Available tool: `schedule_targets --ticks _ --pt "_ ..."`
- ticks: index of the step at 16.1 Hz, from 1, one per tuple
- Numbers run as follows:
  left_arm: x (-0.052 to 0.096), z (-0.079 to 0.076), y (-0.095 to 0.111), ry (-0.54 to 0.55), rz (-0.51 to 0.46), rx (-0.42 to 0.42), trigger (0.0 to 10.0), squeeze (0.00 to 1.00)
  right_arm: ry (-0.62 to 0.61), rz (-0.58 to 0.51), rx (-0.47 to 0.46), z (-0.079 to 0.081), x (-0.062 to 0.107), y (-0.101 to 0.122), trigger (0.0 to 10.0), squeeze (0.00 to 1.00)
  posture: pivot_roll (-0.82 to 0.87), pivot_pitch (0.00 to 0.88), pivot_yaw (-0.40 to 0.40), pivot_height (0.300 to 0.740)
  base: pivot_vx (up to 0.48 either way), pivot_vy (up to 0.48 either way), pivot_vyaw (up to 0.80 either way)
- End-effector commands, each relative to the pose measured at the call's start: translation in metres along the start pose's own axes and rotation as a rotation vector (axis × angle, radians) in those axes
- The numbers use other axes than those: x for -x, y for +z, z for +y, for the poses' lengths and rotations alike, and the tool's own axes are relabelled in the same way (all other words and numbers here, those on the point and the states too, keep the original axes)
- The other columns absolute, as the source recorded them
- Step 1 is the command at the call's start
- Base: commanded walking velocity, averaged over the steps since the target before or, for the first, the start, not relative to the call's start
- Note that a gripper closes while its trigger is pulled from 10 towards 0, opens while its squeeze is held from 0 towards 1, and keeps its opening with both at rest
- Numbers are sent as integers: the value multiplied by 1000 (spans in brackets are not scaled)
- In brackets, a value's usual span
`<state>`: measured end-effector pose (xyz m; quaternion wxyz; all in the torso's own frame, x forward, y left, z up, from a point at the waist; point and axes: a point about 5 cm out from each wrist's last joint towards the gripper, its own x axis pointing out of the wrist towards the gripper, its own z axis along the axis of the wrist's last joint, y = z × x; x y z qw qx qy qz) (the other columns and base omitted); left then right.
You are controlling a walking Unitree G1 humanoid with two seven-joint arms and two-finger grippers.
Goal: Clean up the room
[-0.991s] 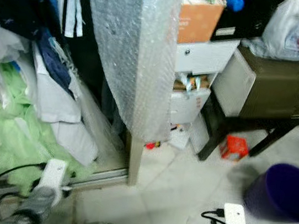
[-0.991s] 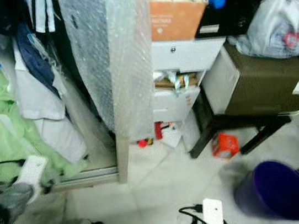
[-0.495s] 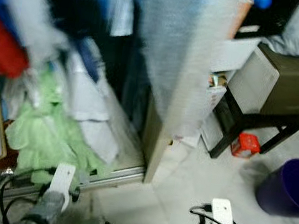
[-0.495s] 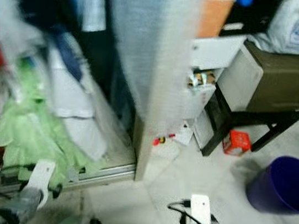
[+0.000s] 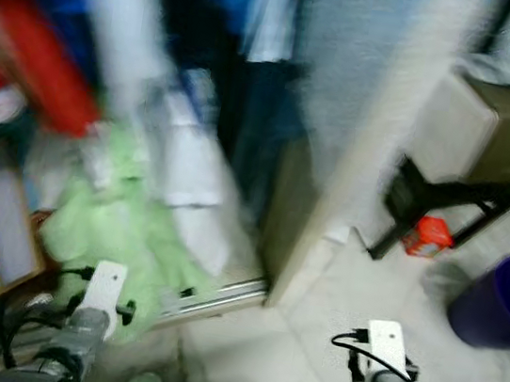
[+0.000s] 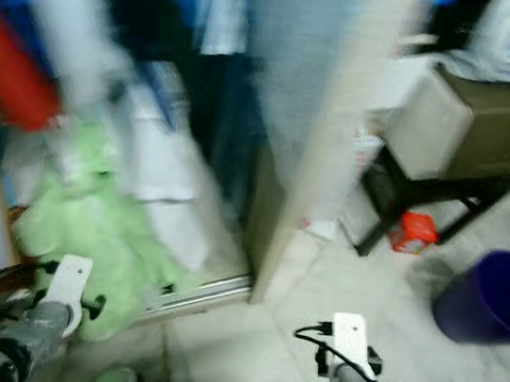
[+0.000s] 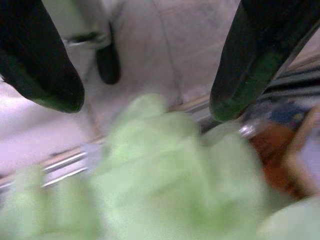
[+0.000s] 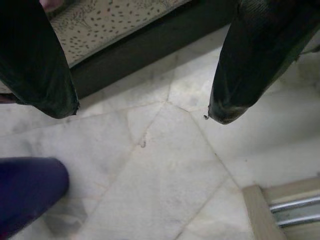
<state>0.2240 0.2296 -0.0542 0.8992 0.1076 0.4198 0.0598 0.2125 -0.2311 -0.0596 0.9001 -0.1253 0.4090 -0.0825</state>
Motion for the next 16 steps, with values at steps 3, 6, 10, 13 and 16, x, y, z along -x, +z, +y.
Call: schedule_targets --ticks 3,6,10,13,16 --pt "3 10 -17 13 34 -15 10000 0 -7 -10 2 -24 -1 0 10000 0 -22 102 -2 740 0 0 0" --pt "4 14 -21 20 39 23 10000 0 2 -6 19 -20 3 -14 10000 0 -24 103 -4 740 0 0 529" --pt "3 9 -17 12 32 32 10000 0 10 3 18 -17 5 -19 10000 0 -26 103 -3 740 0 0 794" --pt "3 9 -16 6 30 35 10000 0 23 -2 24 -5 4 -15 10000 0 -26 103 -3 740 0 0 415" --pt "3 9 -16 3 30 41 10000 0 25 -4 25 -3 3 -12 10000 0 -26 103 -2 740 80 0 0"
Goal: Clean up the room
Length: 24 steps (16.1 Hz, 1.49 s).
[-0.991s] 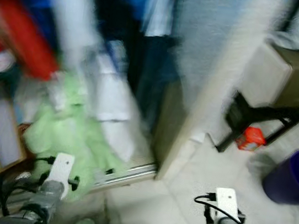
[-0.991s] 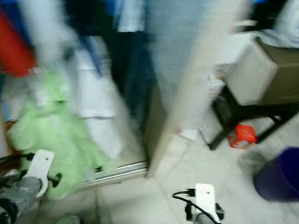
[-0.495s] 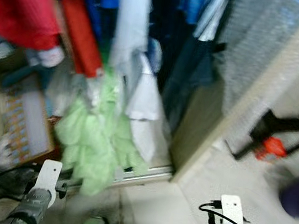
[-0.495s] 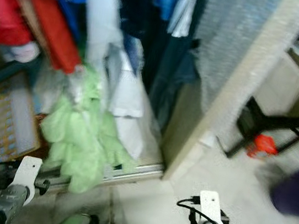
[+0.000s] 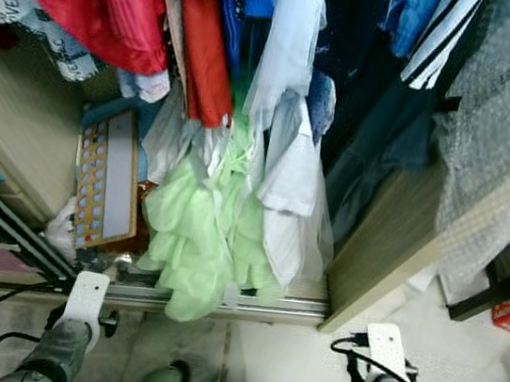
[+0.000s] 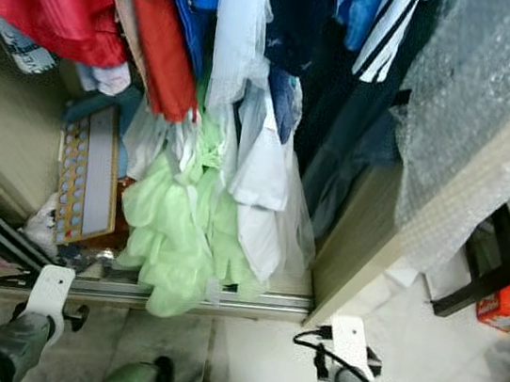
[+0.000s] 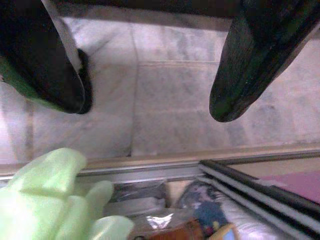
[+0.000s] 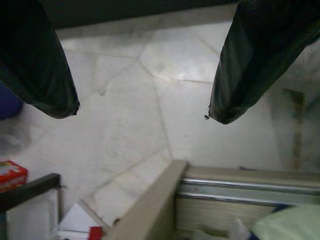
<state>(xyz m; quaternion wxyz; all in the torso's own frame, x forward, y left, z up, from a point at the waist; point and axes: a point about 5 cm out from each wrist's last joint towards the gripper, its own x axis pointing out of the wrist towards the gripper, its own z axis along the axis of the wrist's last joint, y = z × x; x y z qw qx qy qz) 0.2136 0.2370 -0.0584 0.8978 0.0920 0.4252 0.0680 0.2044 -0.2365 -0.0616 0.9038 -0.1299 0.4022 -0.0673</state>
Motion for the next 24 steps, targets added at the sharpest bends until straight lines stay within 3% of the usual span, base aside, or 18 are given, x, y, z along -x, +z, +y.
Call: schedule_targets --ticks 1,10,17,20,24 --pt "1 3 -5 3 15 5 10000 0 2 16 7 2 1 -4 10000 0 -26 104 -1 740 240 0 0" --pt "1 4 -3 4 14 1 10000 0 -1 7 12 -2 0 -1 10000 0 -27 102 1 740 268 0 422" --pt "1 6 -6 41 29 -21 10000 0 9 2 28 -1 1 -2 10000 0 -27 102 -1 740 0 0 75" --pt "1 6 -6 34 27 -6 10000 0 10 -6 28 0 0 1 10000 0 -28 101 0 740 0 0 696" --pt "1 5 -5 18 19 21 10000 0 13 -18 31 5 -1 5 10000 0 -28 100 0 740 124 0 0"
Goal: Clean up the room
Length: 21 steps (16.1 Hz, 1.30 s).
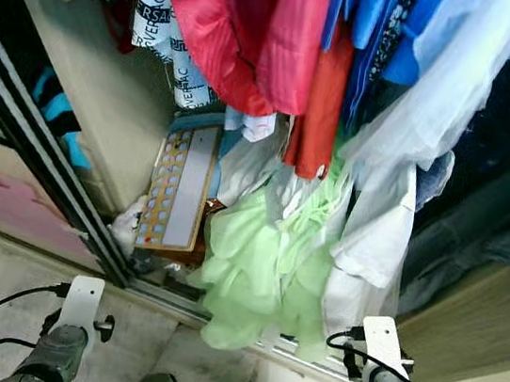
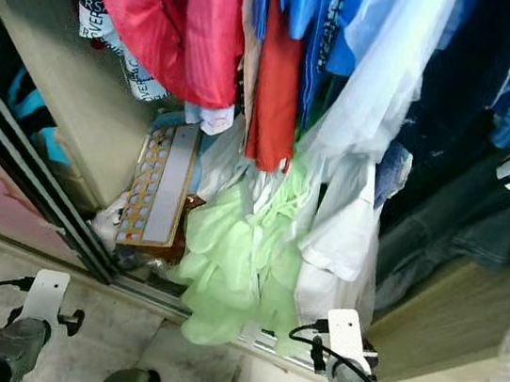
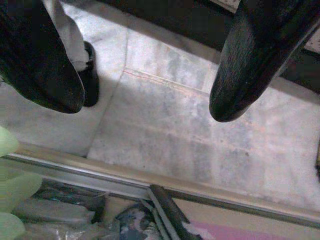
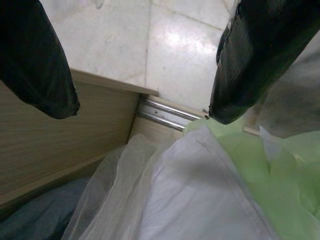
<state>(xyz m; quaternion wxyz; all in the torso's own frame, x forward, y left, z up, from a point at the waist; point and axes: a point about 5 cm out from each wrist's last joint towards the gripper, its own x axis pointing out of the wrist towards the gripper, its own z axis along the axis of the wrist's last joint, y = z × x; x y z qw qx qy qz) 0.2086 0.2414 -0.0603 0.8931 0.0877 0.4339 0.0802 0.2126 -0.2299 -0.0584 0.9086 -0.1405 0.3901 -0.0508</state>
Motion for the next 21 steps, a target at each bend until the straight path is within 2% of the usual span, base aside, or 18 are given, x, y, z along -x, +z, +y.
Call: schedule_targets --ticks 1,7,9,11,12,13,14,15,17,19,21 --pt "0 1 1 1 -4 6 10000 0 -5 12 3 0 1 -4 10000 0 -28 100 0 740 244 0 0" --pt "0 1 1 7 3 -10 10000 0 -15 15 -17 -3 1 -4 10000 0 -24 97 -5 740 0 0 0" --pt "0 0 2 16 -24 31 10000 0 -37 -34 -68 -9 -1 8 10000 0 -21 93 -6 740 0 0 0" --pt "1 -2 5 -15 -72 90 10000 0 -32 -102 -94 -16 -6 30 10000 0 -25 92 -3 740 0 0 0" --pt "0 33 34 -1 -149 103 10000 0 -34 -137 -111 -23 -8 48 10000 0 -28 92 1 740 0 0 0" --pt "0 40 42 -2 -172 105 10000 0 -34 -145 -119 -25 -9 52 10000 0 -28 92 1 740 0 0 0" --pt "2 46 69 -1 -296 90 10000 0 -28 -180 -158 -31 -11 73 10000 0 -20 93 -6 740 0 0 0" --pt "6 43 93 -20 -414 62 10000 0 -6 -206 -189 -32 -12 90 10000 0 -17 93 -7 740 0 0 0" --pt "10 32 113 -83 -508 51 10000 0 56 -236 -214 -25 -13 107 10000 0 -9 88 -11 740 0 0 0" --pt "13 27 117 -114 -551 33 10000 0 125 -247 -230 -15 -12 114 10000 0 -13 88 -12 740 0 0 0" --pt "21 27 110 -149 -599 101 10000 0 166 -245 -274 -10 -9 110 10000 0 -24 95 -11 740 0 0 0"
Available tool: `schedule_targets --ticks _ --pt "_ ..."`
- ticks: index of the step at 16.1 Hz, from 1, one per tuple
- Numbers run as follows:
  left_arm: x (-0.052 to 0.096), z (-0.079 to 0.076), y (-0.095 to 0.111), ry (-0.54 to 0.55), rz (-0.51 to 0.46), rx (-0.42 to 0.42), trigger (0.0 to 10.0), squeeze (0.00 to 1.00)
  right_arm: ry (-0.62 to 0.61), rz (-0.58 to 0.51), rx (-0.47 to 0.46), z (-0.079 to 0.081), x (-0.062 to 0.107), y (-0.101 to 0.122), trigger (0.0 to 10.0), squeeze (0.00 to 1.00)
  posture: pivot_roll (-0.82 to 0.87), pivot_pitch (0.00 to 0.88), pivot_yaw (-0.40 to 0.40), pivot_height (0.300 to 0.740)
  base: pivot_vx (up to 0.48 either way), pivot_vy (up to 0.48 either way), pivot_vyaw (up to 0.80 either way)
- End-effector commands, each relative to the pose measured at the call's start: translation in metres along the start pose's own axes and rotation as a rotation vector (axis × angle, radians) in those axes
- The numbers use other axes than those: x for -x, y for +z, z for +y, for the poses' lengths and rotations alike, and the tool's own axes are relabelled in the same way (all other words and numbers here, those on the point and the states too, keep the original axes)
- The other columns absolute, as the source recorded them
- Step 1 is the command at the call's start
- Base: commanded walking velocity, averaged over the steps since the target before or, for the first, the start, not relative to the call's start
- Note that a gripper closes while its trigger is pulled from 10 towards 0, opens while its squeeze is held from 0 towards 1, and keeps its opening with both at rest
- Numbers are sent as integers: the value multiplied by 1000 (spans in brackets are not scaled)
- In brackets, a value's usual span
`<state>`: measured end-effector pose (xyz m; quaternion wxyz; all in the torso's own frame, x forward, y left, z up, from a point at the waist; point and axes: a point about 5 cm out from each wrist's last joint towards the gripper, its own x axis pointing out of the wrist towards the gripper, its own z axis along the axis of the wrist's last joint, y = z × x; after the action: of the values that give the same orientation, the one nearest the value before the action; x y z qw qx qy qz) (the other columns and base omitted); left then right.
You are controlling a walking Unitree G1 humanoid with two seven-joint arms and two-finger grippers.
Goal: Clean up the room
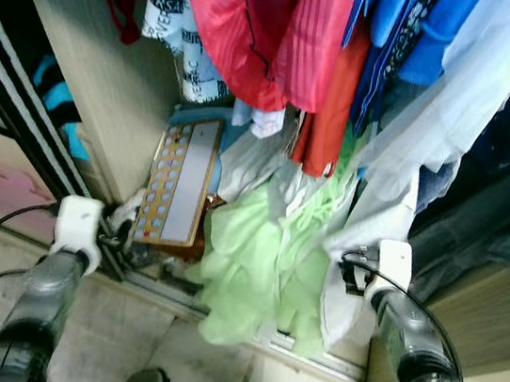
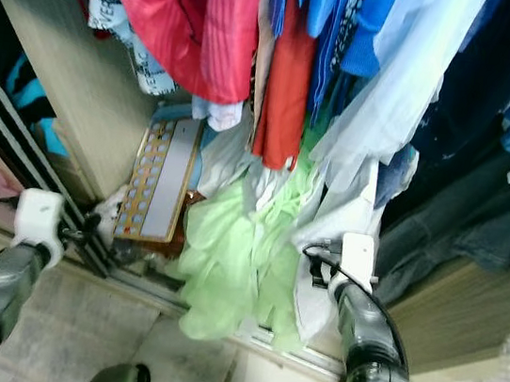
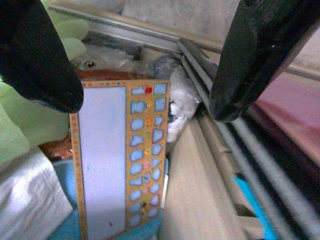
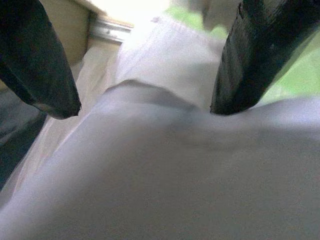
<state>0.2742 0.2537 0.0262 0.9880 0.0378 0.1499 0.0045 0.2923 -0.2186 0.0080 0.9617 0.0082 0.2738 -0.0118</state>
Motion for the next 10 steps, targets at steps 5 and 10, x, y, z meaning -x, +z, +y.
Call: schedule_targets --ticks 5,10 --pt "47 -11 22 27 -213 -38 10000 0 84 -164 126 8 47 15 10000 0 -9 104 -3 740 0 0 0" --pt "54 -29 56 54 -376 2 10000 0 175 -432 249 35 73 48 10000 0 -2 55 -20 740 0 0 0"
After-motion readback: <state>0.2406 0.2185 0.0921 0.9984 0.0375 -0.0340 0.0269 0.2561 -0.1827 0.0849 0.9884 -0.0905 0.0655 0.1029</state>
